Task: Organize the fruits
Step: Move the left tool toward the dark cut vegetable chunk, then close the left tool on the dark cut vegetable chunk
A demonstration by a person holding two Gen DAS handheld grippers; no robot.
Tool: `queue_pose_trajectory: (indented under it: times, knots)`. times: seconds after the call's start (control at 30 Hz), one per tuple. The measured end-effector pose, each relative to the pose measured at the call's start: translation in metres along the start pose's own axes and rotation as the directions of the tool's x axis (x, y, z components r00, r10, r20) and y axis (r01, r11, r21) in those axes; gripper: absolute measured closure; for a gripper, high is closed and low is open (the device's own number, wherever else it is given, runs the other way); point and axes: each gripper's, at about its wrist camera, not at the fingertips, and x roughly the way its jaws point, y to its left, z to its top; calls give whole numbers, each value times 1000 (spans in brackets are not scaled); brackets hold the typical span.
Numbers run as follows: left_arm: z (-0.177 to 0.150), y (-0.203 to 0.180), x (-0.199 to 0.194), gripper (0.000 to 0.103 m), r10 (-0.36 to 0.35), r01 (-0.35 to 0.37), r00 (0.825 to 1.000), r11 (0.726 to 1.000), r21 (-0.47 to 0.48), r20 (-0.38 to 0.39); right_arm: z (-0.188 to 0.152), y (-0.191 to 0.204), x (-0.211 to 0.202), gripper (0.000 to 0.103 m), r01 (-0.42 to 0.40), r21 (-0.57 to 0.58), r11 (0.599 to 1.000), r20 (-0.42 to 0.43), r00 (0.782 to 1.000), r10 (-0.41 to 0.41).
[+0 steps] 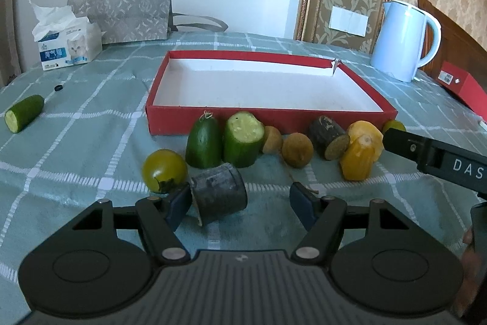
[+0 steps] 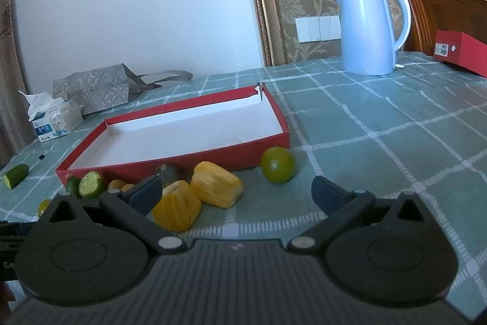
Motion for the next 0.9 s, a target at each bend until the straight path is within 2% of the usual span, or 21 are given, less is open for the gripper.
queue_pose_trajectory:
  times: [0.3, 0.37, 0.43, 0.83, 0.9]
  knots:
    - [3, -2, -2, 29, -3, 3, 1000, 1000, 0, -2, 0, -2, -1, 0, 4, 11, 1000, -1, 1000, -4]
    - [4, -3, -3, 22, -7, 7, 1000, 1000, 4, 3, 0, -2, -2, 0, 5, 16, 1000, 2, 1000, -5]
    - [4, -5, -4, 20, 0, 0, 1000, 1000, 8, 12, 0, -4, -2, 0, 6, 24, 1000, 3, 1000, -6]
    - [3, -7, -5, 20, 7, -7, 1000, 1000, 27, 31, 1, -8, 1, 0, 2, 50, 999, -3, 1000, -2]
    - [1, -7, -6, 27, 8, -9, 999, 999, 35, 38, 1, -9, 0, 0, 2, 53, 999, -3, 1000, -2]
